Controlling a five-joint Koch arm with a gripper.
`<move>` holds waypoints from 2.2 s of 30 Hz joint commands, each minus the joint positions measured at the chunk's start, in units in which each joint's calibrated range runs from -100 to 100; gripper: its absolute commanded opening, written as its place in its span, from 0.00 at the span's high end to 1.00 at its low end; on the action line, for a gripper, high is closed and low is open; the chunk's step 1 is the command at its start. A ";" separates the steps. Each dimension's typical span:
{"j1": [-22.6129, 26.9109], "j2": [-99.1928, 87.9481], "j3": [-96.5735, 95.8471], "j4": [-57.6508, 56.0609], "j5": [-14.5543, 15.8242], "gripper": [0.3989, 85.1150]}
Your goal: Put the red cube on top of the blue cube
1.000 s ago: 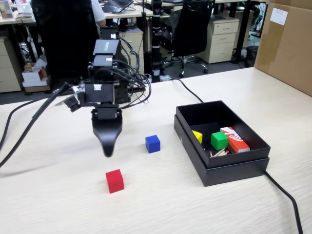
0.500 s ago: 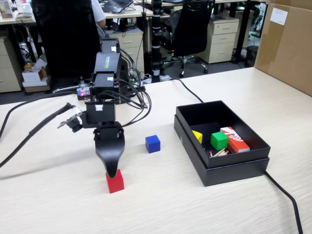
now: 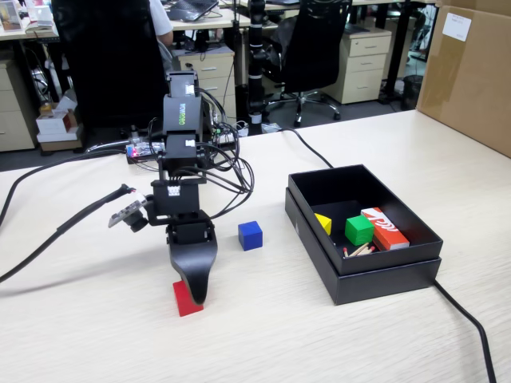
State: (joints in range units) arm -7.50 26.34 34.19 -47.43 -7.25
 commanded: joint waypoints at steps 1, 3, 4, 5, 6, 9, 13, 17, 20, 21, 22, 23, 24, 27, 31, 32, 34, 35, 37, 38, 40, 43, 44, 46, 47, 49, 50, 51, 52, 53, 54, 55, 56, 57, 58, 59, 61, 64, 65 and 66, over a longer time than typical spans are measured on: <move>-0.24 -0.93 5.62 1.16 -0.93 0.47; -0.39 -0.70 5.62 1.16 -0.93 0.47; -0.49 -0.70 5.62 1.16 -0.93 0.47; -0.54 -0.58 5.62 1.16 -0.93 0.47; -0.59 -0.58 5.43 1.16 -0.93 0.47; -0.63 -0.24 5.25 1.16 -0.93 0.47; -0.88 0.22 5.07 1.25 -0.88 0.47; -0.98 0.45 5.25 1.33 -0.93 0.47; -0.98 0.56 5.43 1.33 -0.98 0.48; -0.93 0.56 5.43 1.33 -1.03 0.48; -0.93 0.56 5.34 1.33 -1.03 0.50; -0.93 0.56 5.43 1.33 -1.07 0.51; -0.88 0.56 5.34 1.33 -1.27 0.53; -0.88 0.56 5.25 1.33 -1.42 0.62; -0.78 0.56 5.25 1.33 -1.61 0.68; -0.78 0.68 5.25 1.33 -1.61 0.72; -0.78 0.68 5.34 1.33 -1.61 0.77; -0.78 0.79 5.43 1.33 -1.61 0.80; -0.78 0.79 5.43 1.33 -1.61 0.81; -0.78 0.79 5.43 1.33 -1.61 0.81; -0.73 0.91 5.43 1.33 -1.61 0.81; -0.78 1.14 5.43 1.33 -1.51 0.87; -0.78 1.14 5.43 1.68 -1.47 0.91; -0.93 1.14 5.34 2.37 -1.37 0.99; -0.98 1.14 5.34 2.37 -1.37 0.99; -0.98 0.68 5.07 2.37 -1.27 0.99; -1.03 0.11 4.71 2.37 -1.22 0.99; -0.93 -4.14 1.99 2.29 -0.93 0.99; -0.88 -5.52 0.99 2.20 -0.83 0.99; -0.78 -7.70 -0.37 2.03 -0.78 0.99; -0.68 -9.76 -1.82 1.85 -0.59 0.99; -0.59 -11.94 -3.18 1.77 -0.39 0.99; -0.44 -14.47 -4.81 1.68 -0.20 0.99; -0.20 -19.63 -8.35 1.68 0.34 0.99; 0.00 -22.27 -10.07 1.59 0.59 0.99; 0.15 -25.14 -11.97 1.51 0.83 0.99; 0.44 -30.88 -15.60 1.42 1.47 0.99; 1.07 -40.06 -21.13 1.42 2.30 1.00; 1.27 -41.55 -22.13 1.42 2.34 1.00; 1.66 -45.10 -24.21 1.16 2.64 1.00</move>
State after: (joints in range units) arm -6.32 -10.94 8.17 -46.26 -5.10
